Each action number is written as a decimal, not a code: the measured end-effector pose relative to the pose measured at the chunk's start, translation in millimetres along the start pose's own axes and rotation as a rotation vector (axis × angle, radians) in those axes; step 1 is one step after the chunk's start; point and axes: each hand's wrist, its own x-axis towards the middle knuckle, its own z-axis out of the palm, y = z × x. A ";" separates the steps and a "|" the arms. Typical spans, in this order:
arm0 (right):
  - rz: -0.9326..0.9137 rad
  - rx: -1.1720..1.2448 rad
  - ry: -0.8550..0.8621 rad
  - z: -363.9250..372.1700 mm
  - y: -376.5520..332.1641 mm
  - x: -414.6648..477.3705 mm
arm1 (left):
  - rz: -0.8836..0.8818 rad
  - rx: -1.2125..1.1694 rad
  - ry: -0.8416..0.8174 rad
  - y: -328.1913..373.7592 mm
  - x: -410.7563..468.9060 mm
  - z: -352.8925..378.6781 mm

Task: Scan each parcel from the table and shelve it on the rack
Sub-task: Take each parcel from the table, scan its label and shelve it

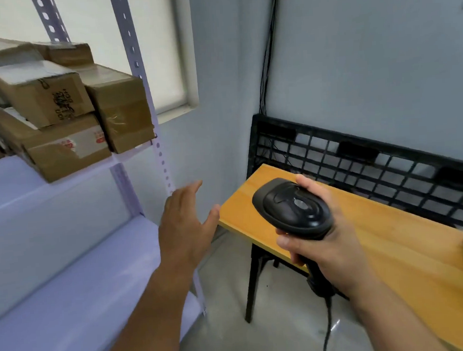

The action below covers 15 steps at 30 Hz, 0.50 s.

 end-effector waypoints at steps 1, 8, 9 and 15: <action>0.010 -0.011 0.021 -7.2 2.0 -6.3 | -0.012 -0.007 -0.029 4.6 -7.0 9.9; 0.054 -0.071 0.158 -72.6 4.1 -60.2 | 0.062 -0.053 -0.185 63.7 -51.5 71.7; 0.060 -0.074 0.174 -83.9 3.1 -68.9 | 0.067 -0.061 -0.205 76.6 -58.1 78.9; 0.071 -0.128 0.263 -159.0 -4.2 -121.5 | 0.173 -0.078 -0.310 156.7 -102.3 129.2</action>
